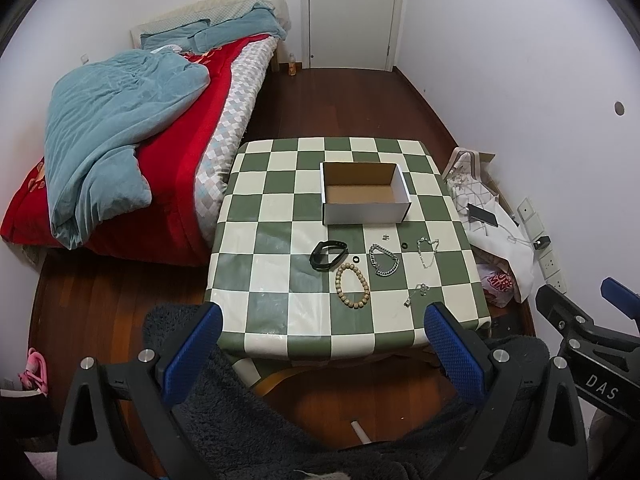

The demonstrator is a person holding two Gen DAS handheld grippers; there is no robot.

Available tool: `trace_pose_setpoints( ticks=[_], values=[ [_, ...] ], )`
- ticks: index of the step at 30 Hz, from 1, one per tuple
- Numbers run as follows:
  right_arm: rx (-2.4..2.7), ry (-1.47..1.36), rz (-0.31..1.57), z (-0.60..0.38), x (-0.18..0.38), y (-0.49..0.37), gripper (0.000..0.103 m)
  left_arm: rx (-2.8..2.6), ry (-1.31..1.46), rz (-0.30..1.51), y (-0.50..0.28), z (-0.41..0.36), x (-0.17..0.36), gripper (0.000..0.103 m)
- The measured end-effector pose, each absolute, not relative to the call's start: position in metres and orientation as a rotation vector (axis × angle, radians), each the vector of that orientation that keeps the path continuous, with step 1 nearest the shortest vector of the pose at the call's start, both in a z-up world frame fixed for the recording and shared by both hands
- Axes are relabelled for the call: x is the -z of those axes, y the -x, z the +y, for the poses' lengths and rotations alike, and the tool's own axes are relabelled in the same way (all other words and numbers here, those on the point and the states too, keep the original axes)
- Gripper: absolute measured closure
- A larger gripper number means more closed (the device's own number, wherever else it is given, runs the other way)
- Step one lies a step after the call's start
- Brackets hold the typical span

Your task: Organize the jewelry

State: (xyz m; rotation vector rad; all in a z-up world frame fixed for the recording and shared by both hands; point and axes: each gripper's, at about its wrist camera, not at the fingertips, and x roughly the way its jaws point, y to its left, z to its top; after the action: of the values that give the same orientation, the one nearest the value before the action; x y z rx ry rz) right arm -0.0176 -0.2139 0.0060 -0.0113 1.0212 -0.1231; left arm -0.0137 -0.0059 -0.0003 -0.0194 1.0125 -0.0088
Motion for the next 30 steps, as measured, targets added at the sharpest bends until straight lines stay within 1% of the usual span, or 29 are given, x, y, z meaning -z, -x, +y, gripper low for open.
trace_pose_setpoints(
  ticks=[23,27,30],
  values=[
    [0.121,0.002,0.999,-0.214,-0.016,0.015,0.0,0.009,0.018,1.002,0.005,-0.016,-0.009,0.0],
    [0.116,-0.023,0.989,-0.216,-0.01,0.012,0.0,-0.032,0.008,0.976,0.0,-0.015,-0.011,0.0],
    [0.102,-0.051,0.988,-0.22,0.002,0.002,0.0,-0.082,-0.002,0.964,-0.014,-0.011,-0.003,0.0]
  ],
)
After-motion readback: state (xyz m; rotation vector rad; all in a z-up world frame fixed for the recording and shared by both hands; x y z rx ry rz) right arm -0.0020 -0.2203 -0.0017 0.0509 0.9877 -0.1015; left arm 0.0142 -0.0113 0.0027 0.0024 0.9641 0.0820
